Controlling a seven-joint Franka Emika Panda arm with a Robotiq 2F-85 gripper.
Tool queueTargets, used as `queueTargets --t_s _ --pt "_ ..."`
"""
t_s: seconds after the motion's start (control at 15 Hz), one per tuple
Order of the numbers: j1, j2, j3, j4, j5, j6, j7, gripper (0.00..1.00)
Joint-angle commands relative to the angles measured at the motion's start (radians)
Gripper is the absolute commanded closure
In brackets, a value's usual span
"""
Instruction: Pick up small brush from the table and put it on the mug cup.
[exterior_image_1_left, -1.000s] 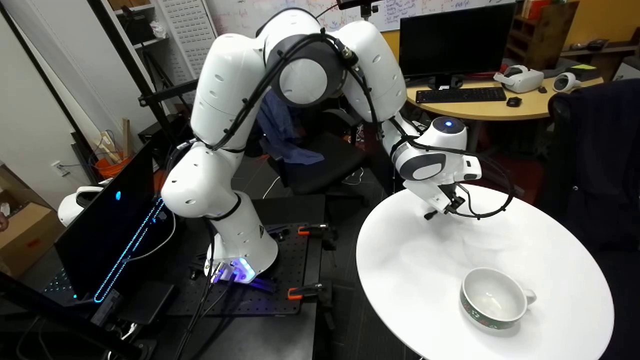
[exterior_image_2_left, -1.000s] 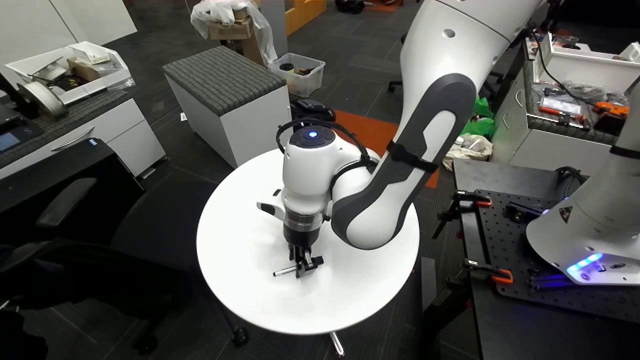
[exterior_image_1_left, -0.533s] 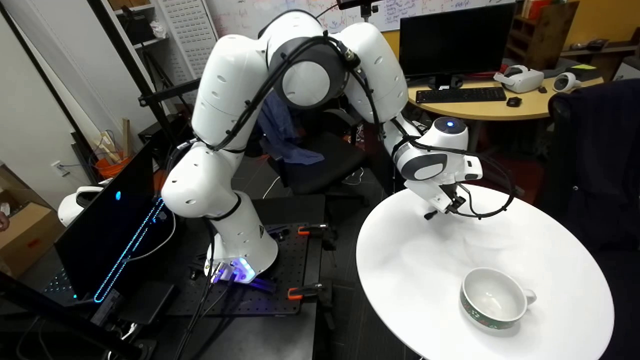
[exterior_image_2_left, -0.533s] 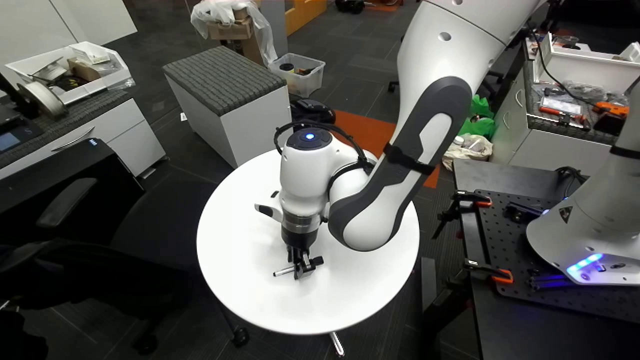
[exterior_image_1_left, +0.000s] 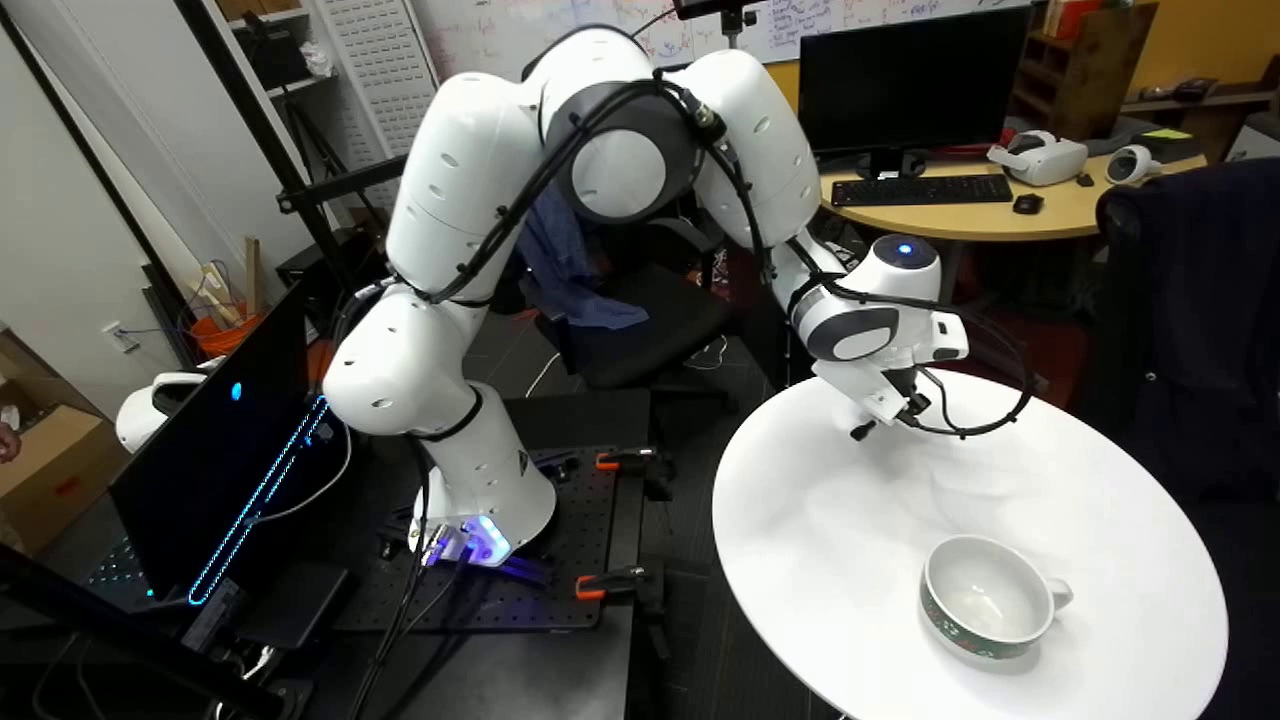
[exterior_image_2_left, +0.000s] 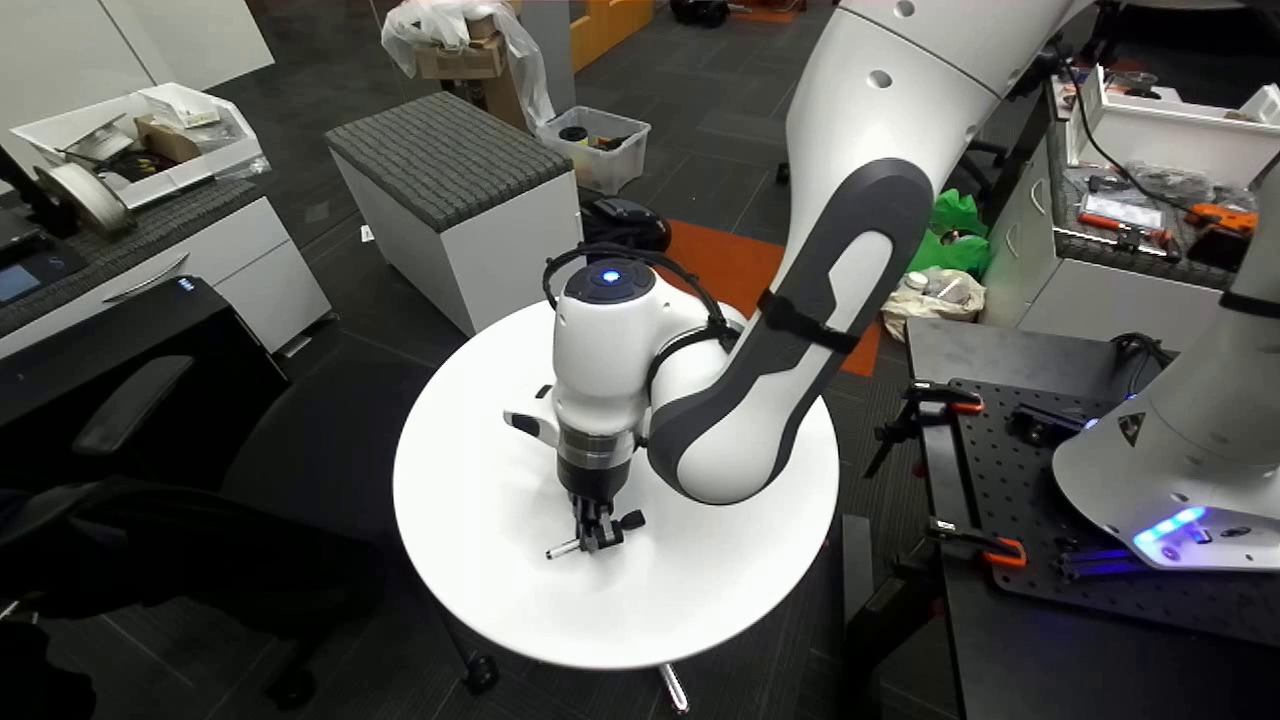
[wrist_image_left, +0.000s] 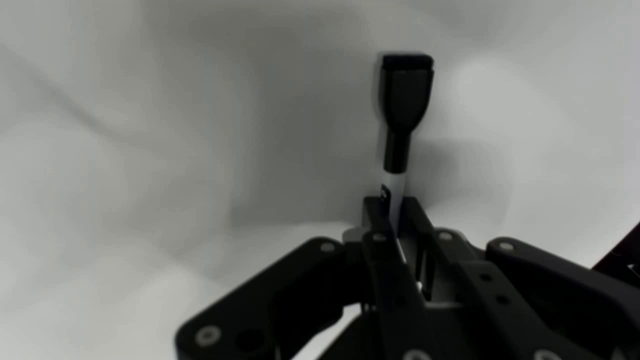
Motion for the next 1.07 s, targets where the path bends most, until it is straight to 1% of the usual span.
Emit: queueTargets --t_s 0.0,0.2,0.6,1.0 --pt "0.014 0.004 -0.01 0.026 -0.01 -0.035 0.022 0.97" --pt "0.027 -0.025 -0.028 0.0 -0.019 -0.007 0.037 0.97" --pt "0.072 -0.166 -0.107 -0.116 -0.054 0.093 0.098 0.97" --pt "0.092 -0.362 -0.204 -0.296 -0.103 0.207 0.153 0.97"
